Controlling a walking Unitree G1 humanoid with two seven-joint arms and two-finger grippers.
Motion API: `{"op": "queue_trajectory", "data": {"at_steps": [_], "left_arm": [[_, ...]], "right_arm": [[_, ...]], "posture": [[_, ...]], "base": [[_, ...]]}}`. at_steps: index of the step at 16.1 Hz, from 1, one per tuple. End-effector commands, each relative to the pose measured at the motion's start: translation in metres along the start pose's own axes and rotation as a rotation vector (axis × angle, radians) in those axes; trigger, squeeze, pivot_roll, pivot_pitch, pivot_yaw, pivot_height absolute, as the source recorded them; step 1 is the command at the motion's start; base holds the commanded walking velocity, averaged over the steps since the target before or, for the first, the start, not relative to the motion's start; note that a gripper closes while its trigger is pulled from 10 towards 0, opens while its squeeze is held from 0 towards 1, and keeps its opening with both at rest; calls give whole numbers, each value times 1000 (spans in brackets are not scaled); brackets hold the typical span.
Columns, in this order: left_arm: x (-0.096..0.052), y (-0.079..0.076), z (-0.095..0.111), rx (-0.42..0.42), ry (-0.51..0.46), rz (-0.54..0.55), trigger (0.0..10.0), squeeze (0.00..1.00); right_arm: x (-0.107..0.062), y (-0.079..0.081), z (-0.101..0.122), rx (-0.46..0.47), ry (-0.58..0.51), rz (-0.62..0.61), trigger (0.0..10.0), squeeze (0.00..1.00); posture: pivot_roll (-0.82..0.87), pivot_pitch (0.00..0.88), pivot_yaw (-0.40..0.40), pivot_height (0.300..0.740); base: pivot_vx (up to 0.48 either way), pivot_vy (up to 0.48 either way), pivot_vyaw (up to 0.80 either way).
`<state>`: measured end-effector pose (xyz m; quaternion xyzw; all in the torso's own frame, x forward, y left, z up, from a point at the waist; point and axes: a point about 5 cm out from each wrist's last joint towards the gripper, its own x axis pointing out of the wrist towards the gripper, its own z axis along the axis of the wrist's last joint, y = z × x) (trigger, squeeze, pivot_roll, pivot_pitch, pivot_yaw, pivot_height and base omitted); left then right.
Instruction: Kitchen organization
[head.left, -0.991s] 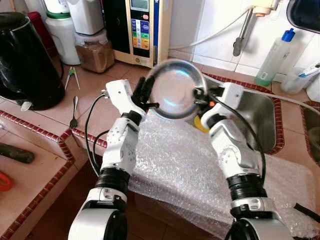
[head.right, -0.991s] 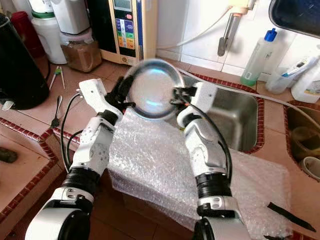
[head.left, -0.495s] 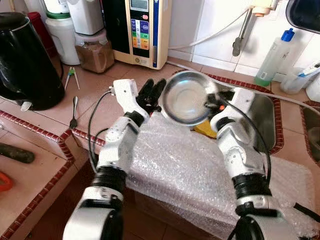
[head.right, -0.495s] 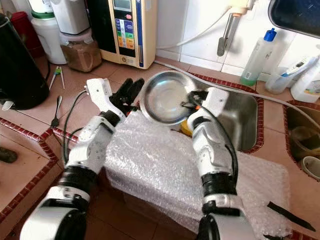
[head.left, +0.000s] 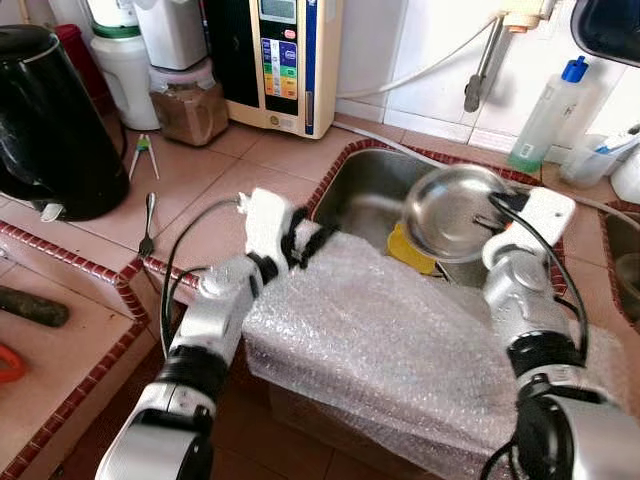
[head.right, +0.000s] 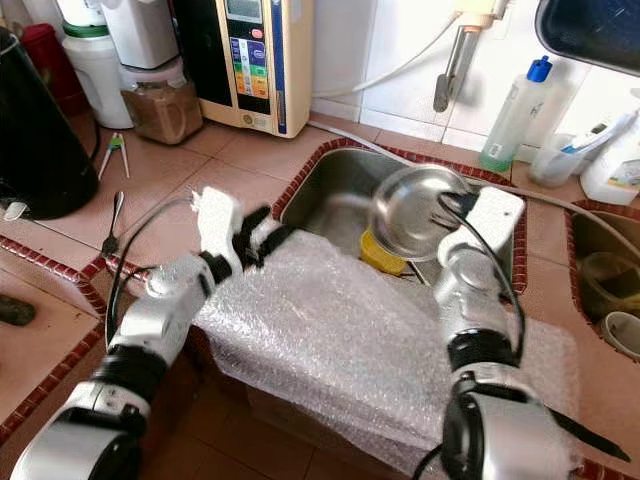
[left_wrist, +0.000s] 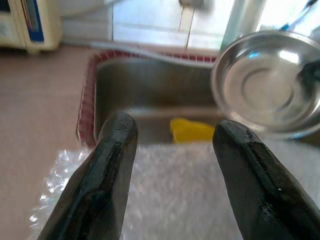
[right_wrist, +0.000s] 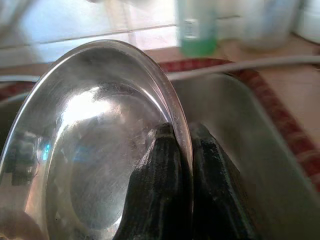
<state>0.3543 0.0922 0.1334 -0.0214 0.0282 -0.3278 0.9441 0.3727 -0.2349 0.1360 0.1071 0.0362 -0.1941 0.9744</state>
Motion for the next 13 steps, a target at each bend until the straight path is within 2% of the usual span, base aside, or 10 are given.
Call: {"op": "queue_trajectory", "data": {"at_steps": [1,3,4,5,6,9,13], "left_arm": [[1,-2,1,34,20,-23,10000,1000],[1,-5,-1,50,30,-33,10000,1000],[1,-5,-1,49,32,-33,10000,1000],[1,-4,-1,50,34,-34,10000,1000],[1,-4,-1,50,35,-36,10000,1000],[1,-3,1,49,35,-27,10000,1000],[3,-1,6,56,20,-5,10000,1000]], "right_arm": [[3,-6,4,23,1,-37,0,0],[2,-18,-11,80,81,-99,0,0],[0,-18,-16,93,101,-101,0,678],[0,-17,-19,89,109,-98,2627,1000],[-1,-15,-20,99,112,-90,10000,1000],[-2,-7,-28,148,134,-65,10000,1000],[-4,0,-32,165,144,-33,10000,1000]], "posture": [[-47,0,-16,740],[-46,0,-16,740],[-43,0,-15,740],[-42,0,-15,740],[-44,0,-14,740],[-43,0,-10,740],[-45,0,-9,740]], "base": [[0,0,0],[0,0,0],[0,0,0],[0,0,0],[0,0,0],[0,0,0],[0,0,0]]}}
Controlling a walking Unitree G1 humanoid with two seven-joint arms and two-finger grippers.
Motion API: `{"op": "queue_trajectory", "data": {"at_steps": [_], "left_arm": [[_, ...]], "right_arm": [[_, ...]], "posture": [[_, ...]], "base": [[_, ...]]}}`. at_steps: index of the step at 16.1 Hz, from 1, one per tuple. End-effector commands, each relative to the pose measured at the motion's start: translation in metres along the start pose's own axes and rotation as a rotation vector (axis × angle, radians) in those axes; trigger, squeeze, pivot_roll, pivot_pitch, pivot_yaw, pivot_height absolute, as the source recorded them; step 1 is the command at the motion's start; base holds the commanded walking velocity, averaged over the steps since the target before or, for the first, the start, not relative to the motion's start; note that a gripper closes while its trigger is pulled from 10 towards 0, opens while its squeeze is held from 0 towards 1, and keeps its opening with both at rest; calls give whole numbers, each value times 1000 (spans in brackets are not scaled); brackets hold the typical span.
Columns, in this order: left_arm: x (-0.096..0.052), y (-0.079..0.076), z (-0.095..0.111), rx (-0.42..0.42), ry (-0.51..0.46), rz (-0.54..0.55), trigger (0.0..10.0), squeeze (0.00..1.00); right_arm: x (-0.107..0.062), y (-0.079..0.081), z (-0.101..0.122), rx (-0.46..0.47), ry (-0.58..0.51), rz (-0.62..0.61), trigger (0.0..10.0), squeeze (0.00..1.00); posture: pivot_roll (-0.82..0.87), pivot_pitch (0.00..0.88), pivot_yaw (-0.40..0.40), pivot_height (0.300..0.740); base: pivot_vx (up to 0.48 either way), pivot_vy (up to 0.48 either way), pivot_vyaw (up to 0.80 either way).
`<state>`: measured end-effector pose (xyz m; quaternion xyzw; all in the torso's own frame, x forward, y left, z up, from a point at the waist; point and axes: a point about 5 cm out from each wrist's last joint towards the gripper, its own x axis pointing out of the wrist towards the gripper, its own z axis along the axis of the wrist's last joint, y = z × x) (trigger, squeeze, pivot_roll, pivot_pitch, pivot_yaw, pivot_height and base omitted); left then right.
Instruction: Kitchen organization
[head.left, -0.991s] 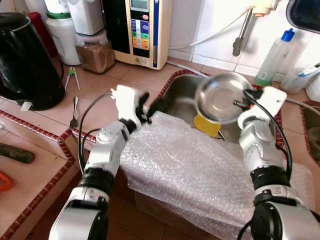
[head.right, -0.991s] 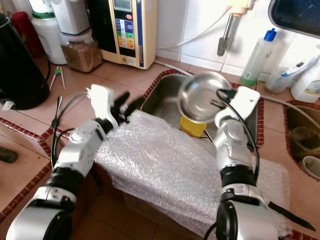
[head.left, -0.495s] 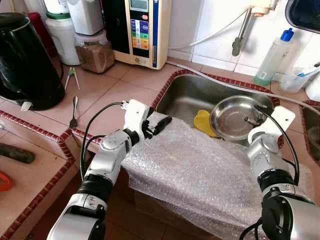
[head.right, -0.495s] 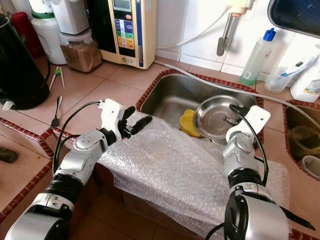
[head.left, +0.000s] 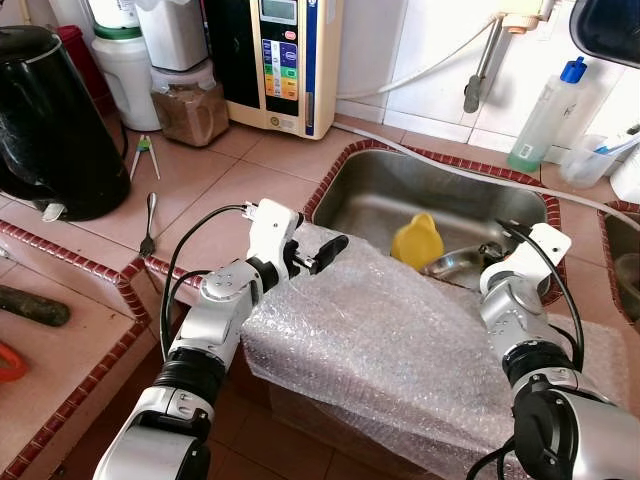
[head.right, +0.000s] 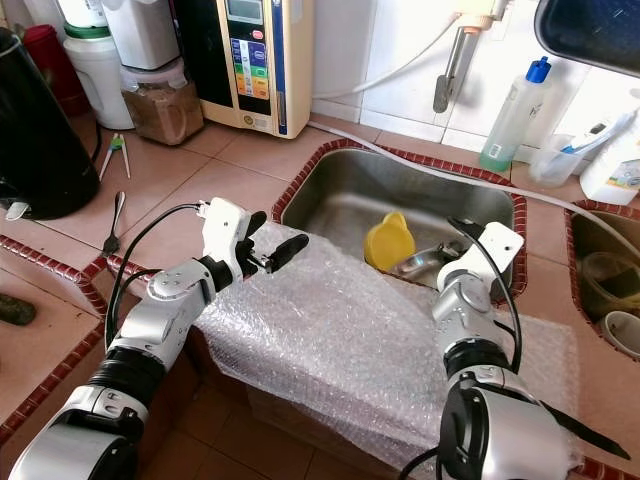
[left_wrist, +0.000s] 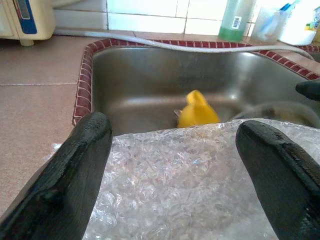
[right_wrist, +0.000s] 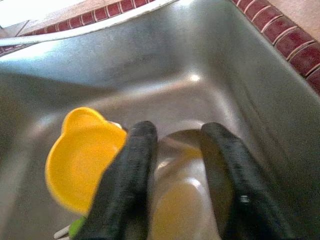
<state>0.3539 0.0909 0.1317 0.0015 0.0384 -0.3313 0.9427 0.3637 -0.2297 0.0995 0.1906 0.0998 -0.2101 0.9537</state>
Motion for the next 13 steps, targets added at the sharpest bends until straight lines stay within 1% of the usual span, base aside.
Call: {"op": "queue_trajectory", "data": {"at_steps": [1,2,4,5,6,7,8,9,10,11,12,13], "left_arm": [[3,3,9,23,-23,26,10000,1000],[3,8,12,36,-40,80,10000,1000],[-2,30,26,47,-110,272,10000,1000],[-3,35,30,48,-124,307,10000,1000],[-8,46,36,60,-145,400,10000,1000],[-16,63,41,43,-166,556,10000,1000],[-23,74,43,27,-176,666,10000,1000],[-27,80,43,29,-171,734,10000,1000],[-32,87,41,-9,-168,795,10000,980],[-36,92,39,-32,-165,849,10000,510],[-40,97,38,-30,-156,903,10000,216],[-45,102,36,-30,-147,959,10000,0]], "right_arm": [[1,10,5,23,-14,38,10000,1000],[0,14,5,18,-20,64,10000,1000],[-3,30,5,-11,-51,182,10000,1000],[-4,34,5,-21,-59,209,10000,1000],[-7,39,3,-49,-69,254,10000,1000],[-10,44,2,-78,-94,293,10000,1000],[-12,47,3,-100,-115,321,10000,1000],[-13,49,4,-109,-126,344,10000,1000],[-13,50,5,-106,-132,355,10000,1000],[-14,50,6,-112,-139,369,10000,1000],[-15,51,6,-122,-144,389,10000,1000],[-17,52,5,-123,-146,411,10000,1000]], "posture": [[-45,0,-11,740],[-46,0,-11,740],[-47,0,-11,740],[-46,0,-12,740],[-46,0,-11,740],[-46,0,-11,740],[-46,0,-12,740],[-45,0,-12,740],[-46,0,-10,740],[-48,0,-10,740],[-49,0,-9,740],[-49,0,-9,740]], "base": [[0,0,0],[0,0,0],[0,0,0],[0,0,0],[0,0,0],[0,0,0],[0,0,0],[0,0,0],[0,0,0],[0,0,0],[0,0,0],[0,0,0]]}}
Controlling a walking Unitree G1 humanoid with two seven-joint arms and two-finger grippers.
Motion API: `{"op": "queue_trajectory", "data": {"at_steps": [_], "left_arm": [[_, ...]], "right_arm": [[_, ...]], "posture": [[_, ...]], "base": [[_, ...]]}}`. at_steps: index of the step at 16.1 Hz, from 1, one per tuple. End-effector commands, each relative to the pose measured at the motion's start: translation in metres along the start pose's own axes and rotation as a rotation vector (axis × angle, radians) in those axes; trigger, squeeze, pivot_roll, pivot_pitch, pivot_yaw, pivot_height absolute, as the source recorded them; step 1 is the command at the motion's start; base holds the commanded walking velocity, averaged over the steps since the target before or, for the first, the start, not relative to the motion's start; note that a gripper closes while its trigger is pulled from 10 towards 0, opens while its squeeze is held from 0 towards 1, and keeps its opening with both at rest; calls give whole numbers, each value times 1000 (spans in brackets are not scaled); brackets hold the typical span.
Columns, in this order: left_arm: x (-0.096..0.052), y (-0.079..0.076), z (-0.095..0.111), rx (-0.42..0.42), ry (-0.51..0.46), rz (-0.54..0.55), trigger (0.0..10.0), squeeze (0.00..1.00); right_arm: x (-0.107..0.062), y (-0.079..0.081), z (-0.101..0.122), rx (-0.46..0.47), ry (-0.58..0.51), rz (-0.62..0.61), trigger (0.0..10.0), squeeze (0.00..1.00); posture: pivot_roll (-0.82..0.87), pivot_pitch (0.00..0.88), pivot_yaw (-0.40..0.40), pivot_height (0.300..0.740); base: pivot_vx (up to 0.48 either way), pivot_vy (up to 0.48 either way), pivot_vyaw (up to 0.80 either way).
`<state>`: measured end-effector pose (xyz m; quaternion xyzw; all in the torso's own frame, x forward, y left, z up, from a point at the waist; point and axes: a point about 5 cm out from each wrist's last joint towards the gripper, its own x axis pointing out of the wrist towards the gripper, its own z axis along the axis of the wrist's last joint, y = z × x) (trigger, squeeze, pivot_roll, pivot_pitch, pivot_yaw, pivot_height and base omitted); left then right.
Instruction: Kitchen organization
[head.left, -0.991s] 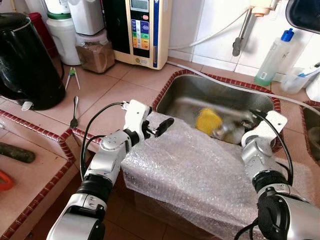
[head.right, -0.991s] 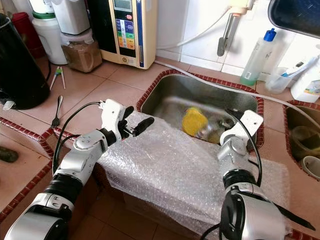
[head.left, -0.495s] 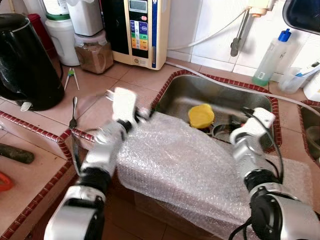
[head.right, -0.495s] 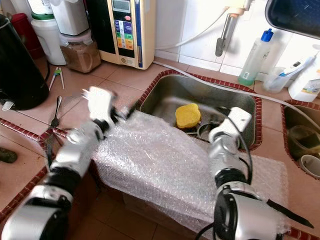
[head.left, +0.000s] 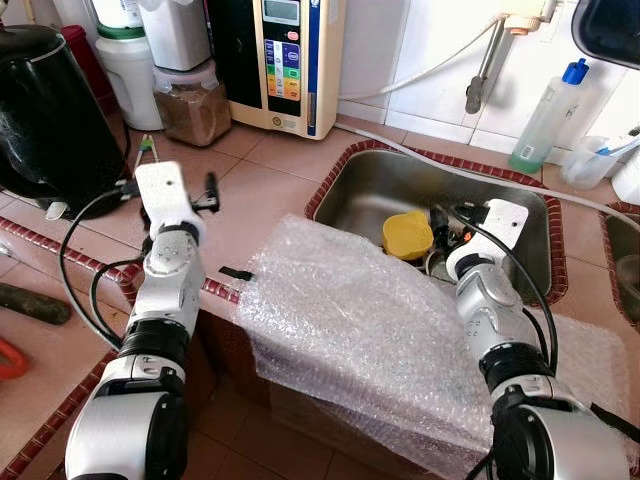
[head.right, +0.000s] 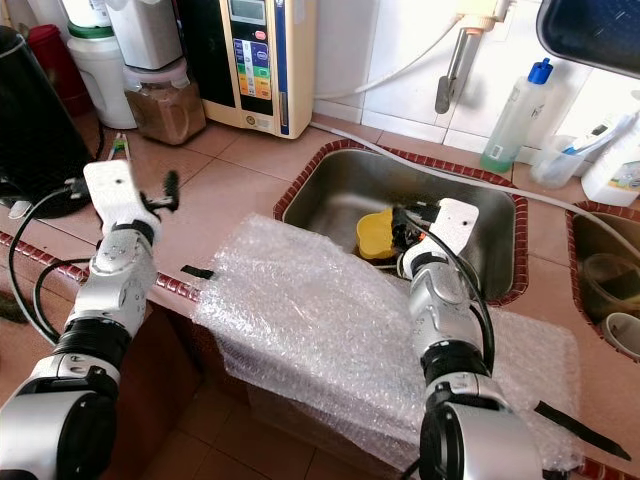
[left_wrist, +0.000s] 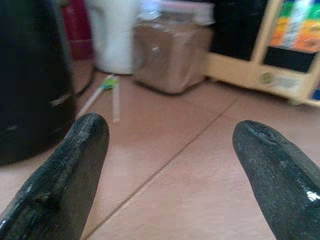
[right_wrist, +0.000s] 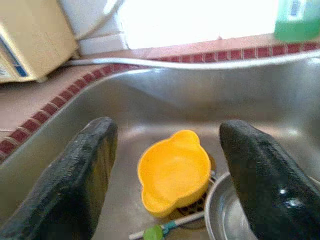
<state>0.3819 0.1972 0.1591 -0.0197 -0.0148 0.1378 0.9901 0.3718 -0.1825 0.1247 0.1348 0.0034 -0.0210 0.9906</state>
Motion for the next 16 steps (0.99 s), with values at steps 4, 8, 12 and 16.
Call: {"op": "queue_trajectory", "data": {"at_steps": [4,8,12,16], "left_arm": [[5,26,3,30,25,215,10000,0],[6,35,-2,24,76,253,10000,0],[10,25,-11,-19,214,185,10000,0],[11,25,-14,-51,276,180,10000,0]], "right_arm": [[-3,13,0,-13,4,131,10000,929],[-6,18,-1,-38,4,183,10000,0],[-11,27,-5,-54,17,231,10000,0],[-16,33,-6,-90,27,285,10000,0]], "posture": [[-46,0,-1,740],[-43,0,2,740],[-49,0,5,740],[-56,0,6,740]], "base": [[0,0,0],[0,0,0],[0,0,0],[0,0,0]]}}
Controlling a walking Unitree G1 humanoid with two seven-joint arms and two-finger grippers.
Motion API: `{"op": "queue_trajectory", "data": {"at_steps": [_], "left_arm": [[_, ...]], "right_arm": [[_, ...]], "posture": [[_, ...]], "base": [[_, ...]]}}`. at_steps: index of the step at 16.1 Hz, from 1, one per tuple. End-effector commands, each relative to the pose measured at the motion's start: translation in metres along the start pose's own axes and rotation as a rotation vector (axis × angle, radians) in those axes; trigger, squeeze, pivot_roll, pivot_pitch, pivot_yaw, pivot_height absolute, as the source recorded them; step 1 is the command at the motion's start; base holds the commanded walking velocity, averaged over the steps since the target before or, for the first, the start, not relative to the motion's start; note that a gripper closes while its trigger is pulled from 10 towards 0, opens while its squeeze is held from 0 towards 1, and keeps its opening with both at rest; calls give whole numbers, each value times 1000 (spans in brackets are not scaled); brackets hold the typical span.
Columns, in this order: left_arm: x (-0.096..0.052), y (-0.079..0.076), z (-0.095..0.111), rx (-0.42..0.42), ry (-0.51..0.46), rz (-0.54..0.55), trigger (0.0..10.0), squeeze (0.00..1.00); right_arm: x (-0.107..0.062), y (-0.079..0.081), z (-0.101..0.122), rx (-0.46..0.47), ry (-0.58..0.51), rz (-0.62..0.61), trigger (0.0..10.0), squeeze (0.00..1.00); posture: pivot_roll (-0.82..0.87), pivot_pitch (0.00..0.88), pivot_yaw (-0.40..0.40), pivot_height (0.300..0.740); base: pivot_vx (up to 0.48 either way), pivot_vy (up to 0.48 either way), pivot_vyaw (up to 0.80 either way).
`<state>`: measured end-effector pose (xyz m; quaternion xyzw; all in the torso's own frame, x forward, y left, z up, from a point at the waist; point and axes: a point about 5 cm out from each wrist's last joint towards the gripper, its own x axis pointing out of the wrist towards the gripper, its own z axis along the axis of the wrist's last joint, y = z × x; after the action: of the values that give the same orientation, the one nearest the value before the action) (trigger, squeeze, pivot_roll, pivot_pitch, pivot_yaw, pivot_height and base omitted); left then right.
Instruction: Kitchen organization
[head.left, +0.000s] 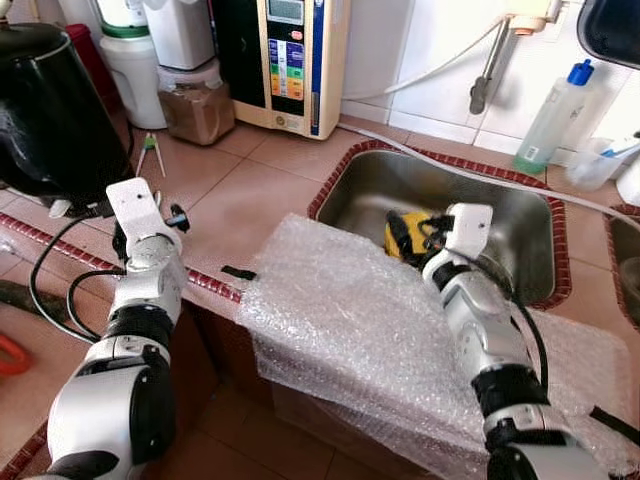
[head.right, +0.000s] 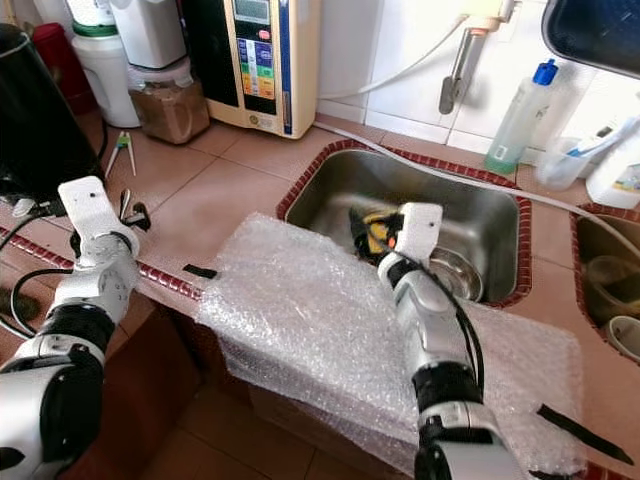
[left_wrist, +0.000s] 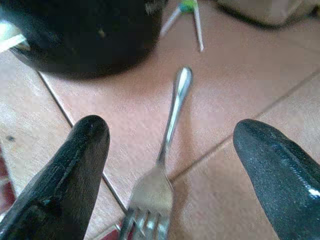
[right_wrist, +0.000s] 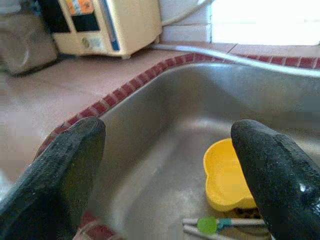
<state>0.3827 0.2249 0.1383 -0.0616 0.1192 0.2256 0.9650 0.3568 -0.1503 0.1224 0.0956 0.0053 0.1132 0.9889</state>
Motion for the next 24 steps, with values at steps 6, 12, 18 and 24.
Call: {"op": "queue_trajectory", "data": {"at_steps": [6,12,18,24], "left_arm": [[2,-3,0,15,71,-40,2353,0],[1,-8,-8,-24,126,-91,0,0],[-2,-18,-15,-27,166,-167,0,0],[-15,-50,-35,-10,231,-340,0,0]], "right_arm": [[-5,28,12,-43,-49,257,10000,0],[-9,33,22,-72,-81,299,10000,0],[-10,33,23,-98,-76,312,10000,0],[-9,35,26,-131,-79,314,10000,0]], "posture": [[-64,0,7,740],[-66,0,11,740],[-67,0,10,740],[-69,0,9,740]], "base": [[0,0,0],[0,0,0],[0,0,0],[0,0,0]]}}
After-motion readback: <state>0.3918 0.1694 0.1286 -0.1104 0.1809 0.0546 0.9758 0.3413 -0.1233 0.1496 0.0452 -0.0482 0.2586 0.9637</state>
